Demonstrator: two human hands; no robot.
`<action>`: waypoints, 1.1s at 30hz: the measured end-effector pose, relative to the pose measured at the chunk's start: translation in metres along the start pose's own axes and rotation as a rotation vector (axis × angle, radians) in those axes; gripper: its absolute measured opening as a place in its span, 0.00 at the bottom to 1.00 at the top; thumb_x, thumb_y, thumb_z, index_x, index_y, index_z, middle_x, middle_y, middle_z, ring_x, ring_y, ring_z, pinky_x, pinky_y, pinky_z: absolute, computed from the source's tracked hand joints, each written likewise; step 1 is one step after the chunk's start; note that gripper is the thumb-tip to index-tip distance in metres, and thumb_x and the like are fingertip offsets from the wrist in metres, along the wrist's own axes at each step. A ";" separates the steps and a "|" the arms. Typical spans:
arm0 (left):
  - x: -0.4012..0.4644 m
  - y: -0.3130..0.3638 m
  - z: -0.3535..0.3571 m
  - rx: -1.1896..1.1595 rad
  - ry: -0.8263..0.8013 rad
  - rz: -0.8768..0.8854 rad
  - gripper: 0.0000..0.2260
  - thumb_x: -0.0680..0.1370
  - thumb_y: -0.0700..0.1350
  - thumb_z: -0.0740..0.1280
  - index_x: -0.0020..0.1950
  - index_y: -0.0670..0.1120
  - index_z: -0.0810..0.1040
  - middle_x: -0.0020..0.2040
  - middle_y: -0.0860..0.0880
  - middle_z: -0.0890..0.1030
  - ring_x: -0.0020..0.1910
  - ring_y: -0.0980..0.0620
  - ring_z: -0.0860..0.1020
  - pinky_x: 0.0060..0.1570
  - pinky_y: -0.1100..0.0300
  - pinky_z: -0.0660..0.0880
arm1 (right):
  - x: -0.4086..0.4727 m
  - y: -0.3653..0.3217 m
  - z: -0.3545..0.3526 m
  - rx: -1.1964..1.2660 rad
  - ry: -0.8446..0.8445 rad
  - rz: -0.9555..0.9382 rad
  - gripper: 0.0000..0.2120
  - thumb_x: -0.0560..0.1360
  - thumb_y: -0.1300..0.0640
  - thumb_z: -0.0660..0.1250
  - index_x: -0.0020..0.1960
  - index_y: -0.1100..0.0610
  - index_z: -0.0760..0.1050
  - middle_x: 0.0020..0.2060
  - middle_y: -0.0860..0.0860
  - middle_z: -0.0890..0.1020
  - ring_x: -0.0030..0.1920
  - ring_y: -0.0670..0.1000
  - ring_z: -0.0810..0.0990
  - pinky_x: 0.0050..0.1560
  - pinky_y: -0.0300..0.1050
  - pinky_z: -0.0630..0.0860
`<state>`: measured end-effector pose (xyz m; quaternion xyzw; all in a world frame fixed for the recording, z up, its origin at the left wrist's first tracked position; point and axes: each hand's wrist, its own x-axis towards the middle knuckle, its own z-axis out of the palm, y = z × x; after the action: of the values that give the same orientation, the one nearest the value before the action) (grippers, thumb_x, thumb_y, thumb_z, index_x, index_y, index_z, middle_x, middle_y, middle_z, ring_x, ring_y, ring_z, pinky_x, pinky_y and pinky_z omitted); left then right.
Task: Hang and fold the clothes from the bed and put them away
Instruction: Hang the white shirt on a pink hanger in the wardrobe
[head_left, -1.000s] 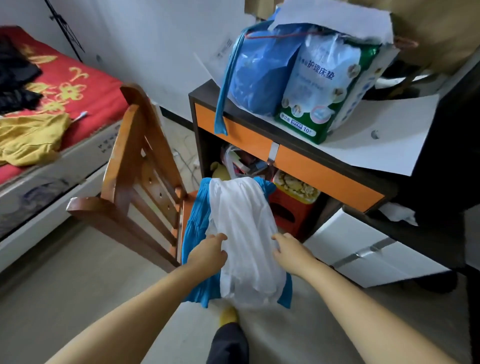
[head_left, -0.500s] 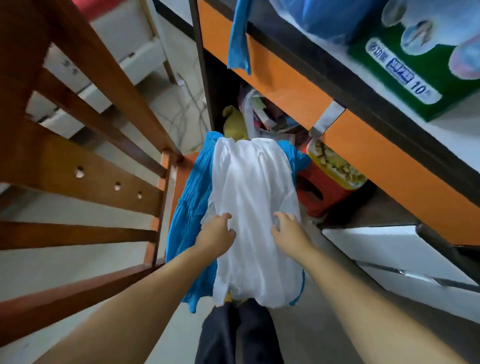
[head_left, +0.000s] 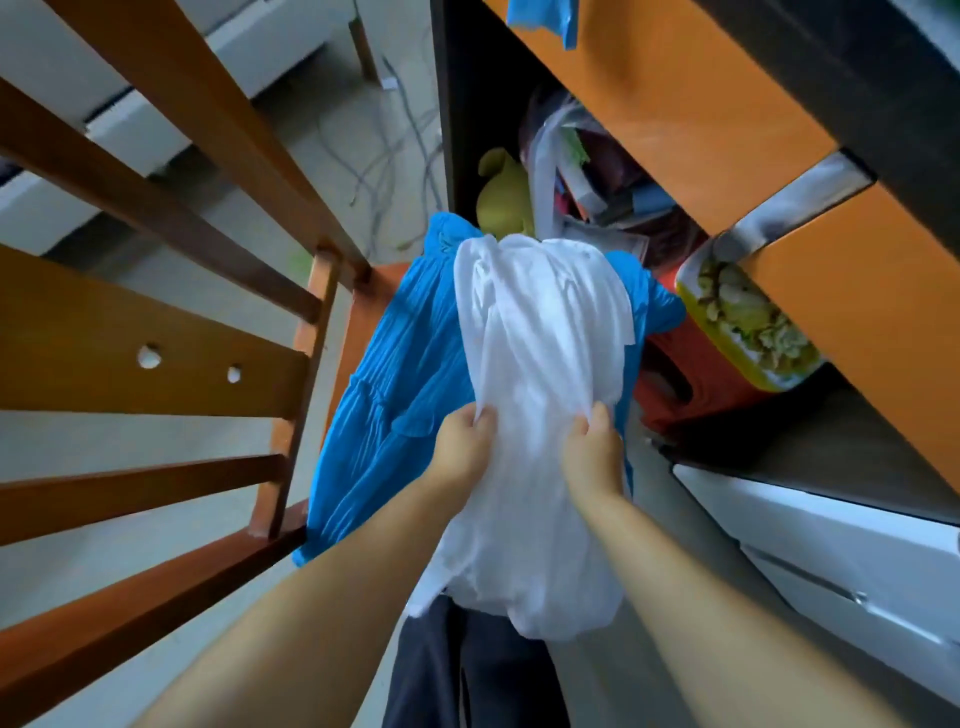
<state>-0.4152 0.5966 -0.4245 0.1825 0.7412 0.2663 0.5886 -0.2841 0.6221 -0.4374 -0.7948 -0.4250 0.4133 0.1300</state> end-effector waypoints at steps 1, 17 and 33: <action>-0.006 0.007 -0.002 -0.034 0.005 0.000 0.13 0.79 0.44 0.56 0.35 0.44 0.69 0.30 0.50 0.74 0.29 0.51 0.73 0.28 0.63 0.71 | -0.004 -0.005 -0.009 0.034 0.018 -0.031 0.07 0.80 0.64 0.53 0.52 0.63 0.69 0.45 0.58 0.74 0.44 0.55 0.71 0.37 0.41 0.56; -0.194 0.111 -0.076 -0.504 -0.088 0.033 0.10 0.79 0.53 0.64 0.54 0.49 0.79 0.45 0.49 0.85 0.46 0.50 0.83 0.38 0.58 0.78 | -0.174 -0.139 -0.152 0.212 -0.329 -0.715 0.17 0.81 0.61 0.58 0.34 0.53 0.62 0.27 0.43 0.70 0.29 0.38 0.67 0.32 0.33 0.64; -0.477 0.009 -0.232 -0.650 -0.221 0.610 0.07 0.70 0.40 0.64 0.47 0.45 0.78 0.31 0.55 0.78 0.27 0.59 0.76 0.29 0.68 0.73 | -0.324 -0.170 -0.146 -0.155 -1.483 -0.285 0.32 0.71 0.32 0.64 0.66 0.53 0.74 0.61 0.52 0.81 0.61 0.51 0.79 0.60 0.50 0.76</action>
<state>-0.5260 0.2835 -0.0110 0.2253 0.4644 0.6251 0.5854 -0.3650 0.4926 -0.0745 -0.2528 -0.5275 0.7875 -0.1940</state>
